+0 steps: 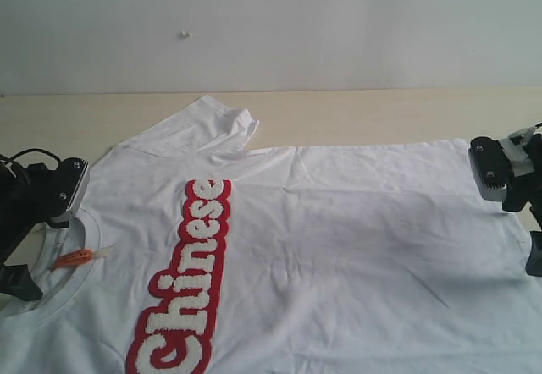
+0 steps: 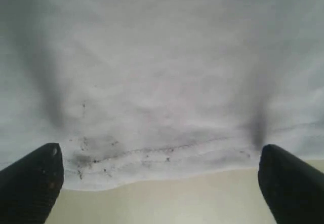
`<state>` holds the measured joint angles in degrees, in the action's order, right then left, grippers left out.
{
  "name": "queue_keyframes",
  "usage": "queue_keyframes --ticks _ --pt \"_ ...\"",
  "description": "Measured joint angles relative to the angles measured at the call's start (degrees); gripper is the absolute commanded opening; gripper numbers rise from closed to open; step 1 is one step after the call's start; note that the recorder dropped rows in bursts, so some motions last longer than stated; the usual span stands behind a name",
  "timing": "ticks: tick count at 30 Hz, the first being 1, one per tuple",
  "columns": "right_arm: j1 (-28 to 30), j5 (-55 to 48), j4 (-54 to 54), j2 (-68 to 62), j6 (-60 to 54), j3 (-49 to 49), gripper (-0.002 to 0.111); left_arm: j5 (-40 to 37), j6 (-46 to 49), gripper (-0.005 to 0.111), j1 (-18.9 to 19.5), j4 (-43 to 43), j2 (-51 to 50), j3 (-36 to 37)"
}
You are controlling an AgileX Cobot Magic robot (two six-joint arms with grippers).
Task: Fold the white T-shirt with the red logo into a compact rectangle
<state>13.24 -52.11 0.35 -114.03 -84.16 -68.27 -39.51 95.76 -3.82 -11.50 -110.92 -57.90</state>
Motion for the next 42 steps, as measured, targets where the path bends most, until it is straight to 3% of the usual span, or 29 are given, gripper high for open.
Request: queue_keyframes --ticks 42 --pt "0.02 1.47 0.19 -2.29 2.13 0.00 0.105 -1.34 -0.12 0.105 0.10 0.00 -1.47 -0.98"
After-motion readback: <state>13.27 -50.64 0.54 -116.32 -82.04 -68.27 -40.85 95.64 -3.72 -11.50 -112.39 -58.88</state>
